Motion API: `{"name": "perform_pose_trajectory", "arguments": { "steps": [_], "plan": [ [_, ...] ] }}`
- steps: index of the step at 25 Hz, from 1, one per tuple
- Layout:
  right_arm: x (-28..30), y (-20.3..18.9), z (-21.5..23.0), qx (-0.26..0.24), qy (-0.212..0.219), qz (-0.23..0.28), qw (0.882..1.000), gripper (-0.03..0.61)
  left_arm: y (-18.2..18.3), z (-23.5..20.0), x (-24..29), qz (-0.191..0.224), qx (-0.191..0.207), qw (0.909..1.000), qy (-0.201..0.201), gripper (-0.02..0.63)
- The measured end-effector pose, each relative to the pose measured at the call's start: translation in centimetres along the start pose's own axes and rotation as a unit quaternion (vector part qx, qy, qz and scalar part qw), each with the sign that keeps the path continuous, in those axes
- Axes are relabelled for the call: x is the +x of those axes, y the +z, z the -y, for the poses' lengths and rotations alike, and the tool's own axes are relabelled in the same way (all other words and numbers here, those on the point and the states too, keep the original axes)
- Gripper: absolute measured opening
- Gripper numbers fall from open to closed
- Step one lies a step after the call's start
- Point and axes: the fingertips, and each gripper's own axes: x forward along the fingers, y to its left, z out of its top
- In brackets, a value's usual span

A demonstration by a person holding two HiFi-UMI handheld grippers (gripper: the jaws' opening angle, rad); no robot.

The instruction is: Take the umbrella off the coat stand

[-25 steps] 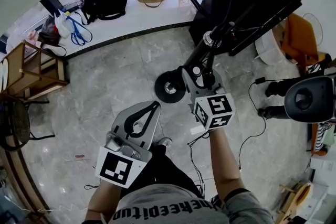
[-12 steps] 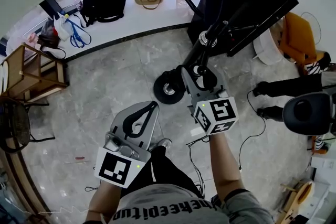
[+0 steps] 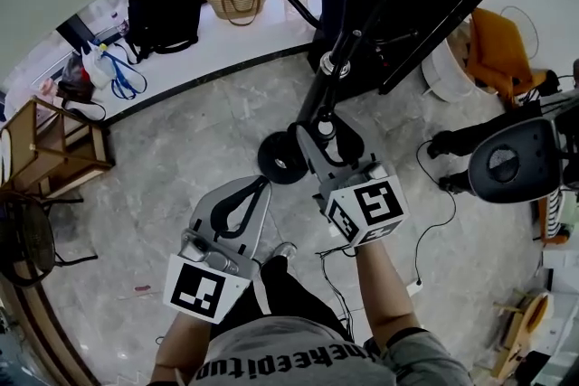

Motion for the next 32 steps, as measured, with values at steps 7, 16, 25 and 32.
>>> {"name": "perform_pose_trajectory", "arguments": {
  "steps": [7, 16, 25, 32],
  "plan": [
    [-1.4, 1.6, -1.3, -0.009, -0.013, 0.013, 1.0, 0.204, 1.2, 0.7, 0.0, 0.009, 0.014, 0.9991, -0.038, 0.017],
    [-2.1, 2.6, -3.2, -0.016, -0.037, 0.02, 0.999, 0.204, 1.6, -0.4, -0.5, 0.012, 0.019, 0.997, -0.074, 0.017],
    [-3.3, 3.7, -4.6, -0.022, -0.071, 0.032, 0.997, 0.204, 2.2, -0.6, -0.9, 0.017, 0.024, 0.9932, -0.113, 0.017],
    [-4.1, 4.3, -5.5, -0.023, -0.101, 0.041, 0.994, 0.204, 2.4, -0.8, -1.4, 0.02, 0.03, 0.9889, -0.144, 0.017]
  ]
}}
